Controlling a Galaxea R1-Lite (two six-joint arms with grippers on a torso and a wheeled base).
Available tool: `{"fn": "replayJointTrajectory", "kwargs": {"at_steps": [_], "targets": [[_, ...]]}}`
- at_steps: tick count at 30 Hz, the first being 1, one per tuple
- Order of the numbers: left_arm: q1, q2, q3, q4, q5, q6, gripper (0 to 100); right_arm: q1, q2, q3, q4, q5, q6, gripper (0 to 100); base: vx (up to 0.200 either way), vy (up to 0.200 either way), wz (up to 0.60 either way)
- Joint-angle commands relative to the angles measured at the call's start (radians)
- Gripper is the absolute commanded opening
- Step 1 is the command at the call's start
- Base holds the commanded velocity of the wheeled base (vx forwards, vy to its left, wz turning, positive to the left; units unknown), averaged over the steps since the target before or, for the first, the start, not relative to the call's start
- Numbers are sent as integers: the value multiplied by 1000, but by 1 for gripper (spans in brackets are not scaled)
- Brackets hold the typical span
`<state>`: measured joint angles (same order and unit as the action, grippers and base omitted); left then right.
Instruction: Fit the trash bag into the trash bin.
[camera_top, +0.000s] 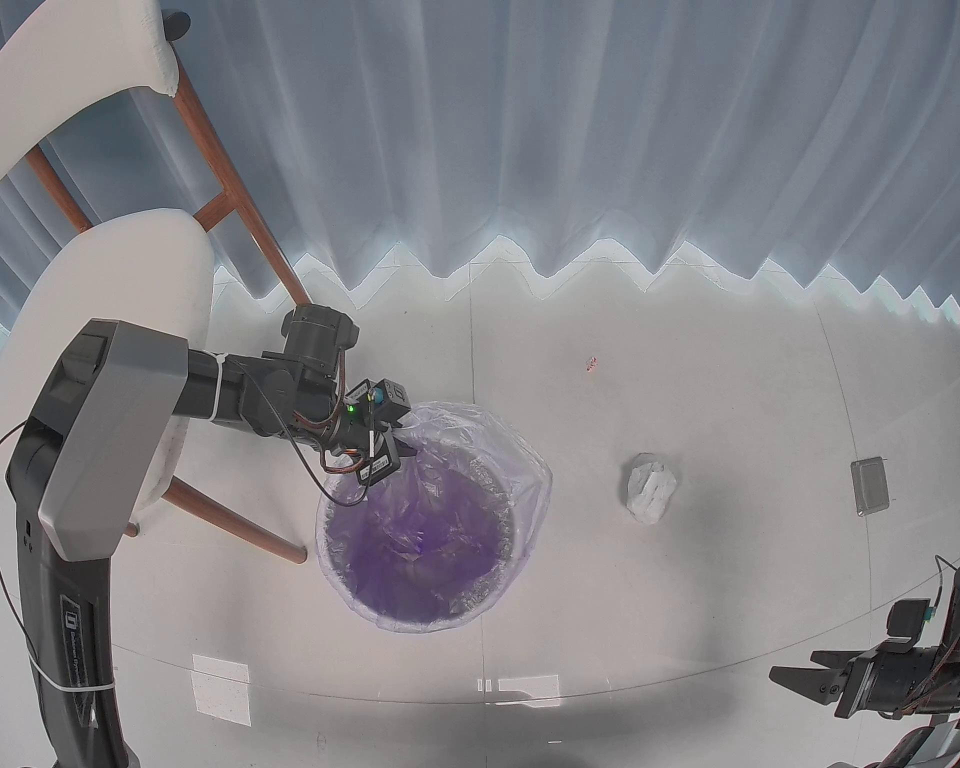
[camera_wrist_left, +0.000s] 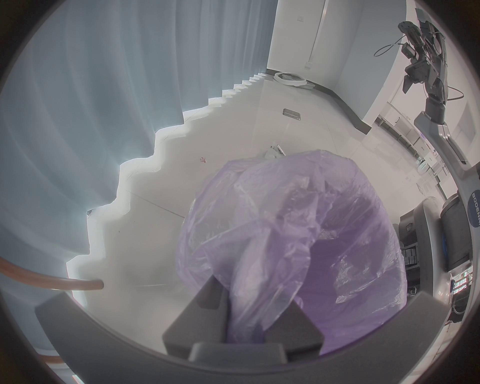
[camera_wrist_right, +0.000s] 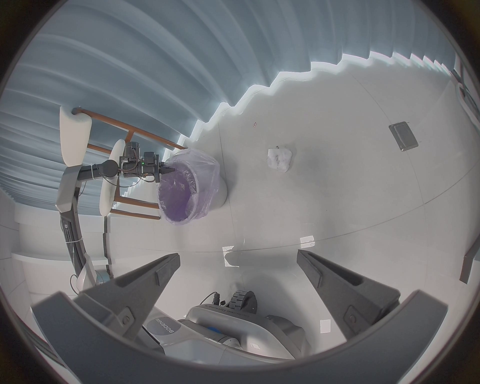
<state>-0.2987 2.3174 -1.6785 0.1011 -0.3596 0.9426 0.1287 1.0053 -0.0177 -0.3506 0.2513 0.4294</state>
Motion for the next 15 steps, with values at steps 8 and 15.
{"fn": "replayJointTrajectory", "kwargs": {"at_steps": [8, 15], "targets": [[3, 19, -6, -9, -21, -5, 100, 0, 1, 16, -1, 0, 0, 100, 0, 0, 0], [7, -55, 3, -7, -104, -5, 100, 0, 1, 16, 1, 0, 0, 100, 0, 0, 0]]}}
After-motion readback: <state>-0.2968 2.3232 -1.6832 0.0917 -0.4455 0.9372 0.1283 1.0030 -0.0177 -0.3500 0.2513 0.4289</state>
